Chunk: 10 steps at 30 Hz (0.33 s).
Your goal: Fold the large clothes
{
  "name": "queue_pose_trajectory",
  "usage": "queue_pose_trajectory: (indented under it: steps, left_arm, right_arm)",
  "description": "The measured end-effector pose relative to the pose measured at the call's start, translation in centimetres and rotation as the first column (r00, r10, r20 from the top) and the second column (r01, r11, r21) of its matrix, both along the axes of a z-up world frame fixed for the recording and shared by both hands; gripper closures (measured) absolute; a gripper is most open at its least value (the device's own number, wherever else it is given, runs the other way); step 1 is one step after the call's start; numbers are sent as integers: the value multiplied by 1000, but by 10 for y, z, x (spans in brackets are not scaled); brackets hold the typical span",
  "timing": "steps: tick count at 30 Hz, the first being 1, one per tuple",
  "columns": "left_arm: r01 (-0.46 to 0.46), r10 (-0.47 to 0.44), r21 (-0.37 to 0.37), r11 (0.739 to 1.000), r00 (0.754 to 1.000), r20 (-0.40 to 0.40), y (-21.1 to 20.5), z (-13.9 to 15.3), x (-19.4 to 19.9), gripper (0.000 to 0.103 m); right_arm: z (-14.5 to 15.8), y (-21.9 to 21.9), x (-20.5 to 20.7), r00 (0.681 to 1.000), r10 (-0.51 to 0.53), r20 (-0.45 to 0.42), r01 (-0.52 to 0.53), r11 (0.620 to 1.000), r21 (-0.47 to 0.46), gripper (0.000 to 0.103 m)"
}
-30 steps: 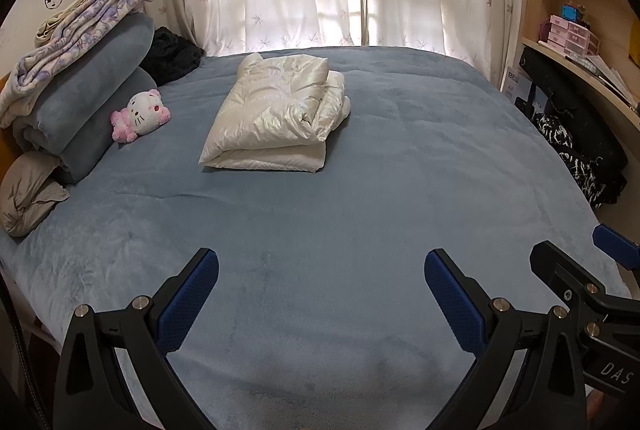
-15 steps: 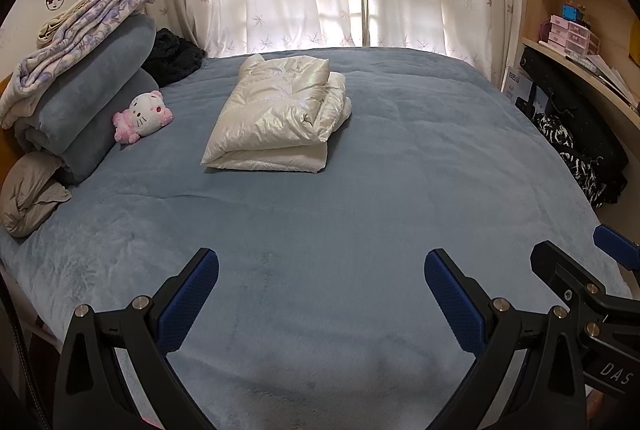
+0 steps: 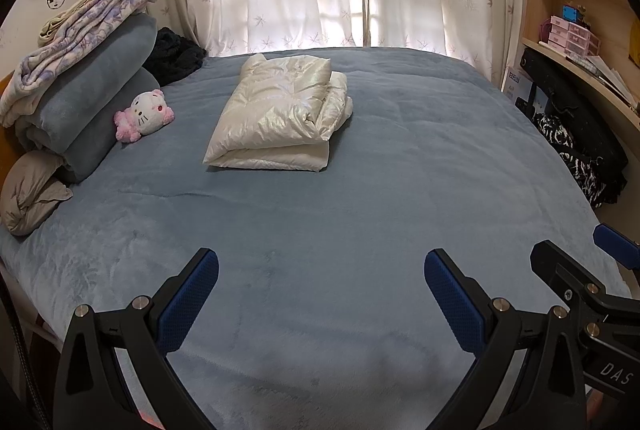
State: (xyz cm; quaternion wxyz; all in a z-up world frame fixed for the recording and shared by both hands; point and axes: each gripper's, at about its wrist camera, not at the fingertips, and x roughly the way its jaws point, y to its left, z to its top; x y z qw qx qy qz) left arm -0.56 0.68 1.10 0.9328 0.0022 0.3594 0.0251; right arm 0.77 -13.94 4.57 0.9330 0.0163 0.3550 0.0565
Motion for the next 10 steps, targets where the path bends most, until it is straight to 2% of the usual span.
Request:
queue_pose_trajectory:
  steps: [10]
  left_arm:
    - [-2,2,-1,1000,1000,-4,3,-2,-6,2]
  right_arm:
    - [-1,4,-1,1000,0,-5,0,1000,2,3]
